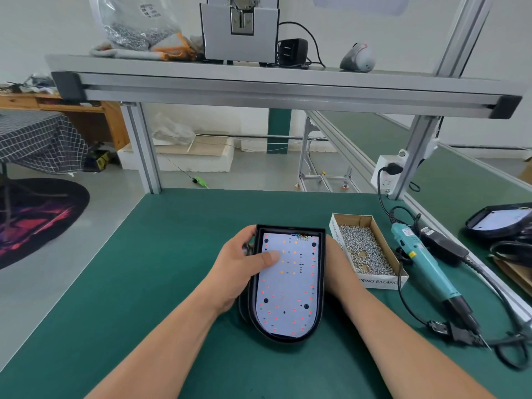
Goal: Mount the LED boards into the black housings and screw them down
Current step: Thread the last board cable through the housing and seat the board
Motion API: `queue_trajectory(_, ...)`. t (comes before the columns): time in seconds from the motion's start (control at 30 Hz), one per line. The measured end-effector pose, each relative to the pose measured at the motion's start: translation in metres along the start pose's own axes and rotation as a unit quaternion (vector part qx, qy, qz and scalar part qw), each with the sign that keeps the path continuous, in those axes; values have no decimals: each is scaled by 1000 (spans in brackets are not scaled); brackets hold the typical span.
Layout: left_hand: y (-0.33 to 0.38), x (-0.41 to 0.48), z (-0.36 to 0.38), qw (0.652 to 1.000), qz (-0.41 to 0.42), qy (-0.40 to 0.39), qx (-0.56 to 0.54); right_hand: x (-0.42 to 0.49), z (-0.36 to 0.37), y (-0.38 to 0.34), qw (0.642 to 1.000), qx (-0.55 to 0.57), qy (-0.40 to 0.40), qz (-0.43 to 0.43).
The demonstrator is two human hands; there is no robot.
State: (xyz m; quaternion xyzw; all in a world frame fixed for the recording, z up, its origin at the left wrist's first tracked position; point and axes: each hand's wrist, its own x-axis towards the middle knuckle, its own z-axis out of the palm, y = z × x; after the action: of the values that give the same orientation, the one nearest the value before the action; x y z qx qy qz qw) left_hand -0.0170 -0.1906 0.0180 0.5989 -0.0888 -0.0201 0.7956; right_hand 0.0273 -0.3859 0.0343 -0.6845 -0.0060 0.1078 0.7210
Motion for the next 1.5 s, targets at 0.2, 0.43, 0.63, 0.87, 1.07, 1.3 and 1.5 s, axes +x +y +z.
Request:
queue_trajectory(0.2, 2, 1, -1, 998, 32, 51, 0, -6, -12, 2, 990, -74, -8, -118)
queue_trajectory(0.43, -4, 6, -4, 986, 76, 147, 28, -12, -13, 7, 979, -134, -80, -133)
queue_trajectory(0.63, -7, 8, -8, 976, 79, 143, 143, -6, -15, 10, 973, -182, -60, -125)
queue_trajectory(0.87, -4, 11, -32, 885, 41, 289, 362, 3, -30, 5, 991, 69, -40, -106)
queue_trajectory(1.07, 1, 10, -49, 830, -48, 278, 481, 5, -38, -2, 979, 163, -10, -125)
queue_trajectory(1.3, 6, 11, -42, 878, -59, 156, 449, 5, -33, 2, 979, 148, 26, -136)
queue_trajectory(1.5, 19, 0, -47, 912, -144, -24, 384, 7, -33, 1, 971, 191, 41, -135)
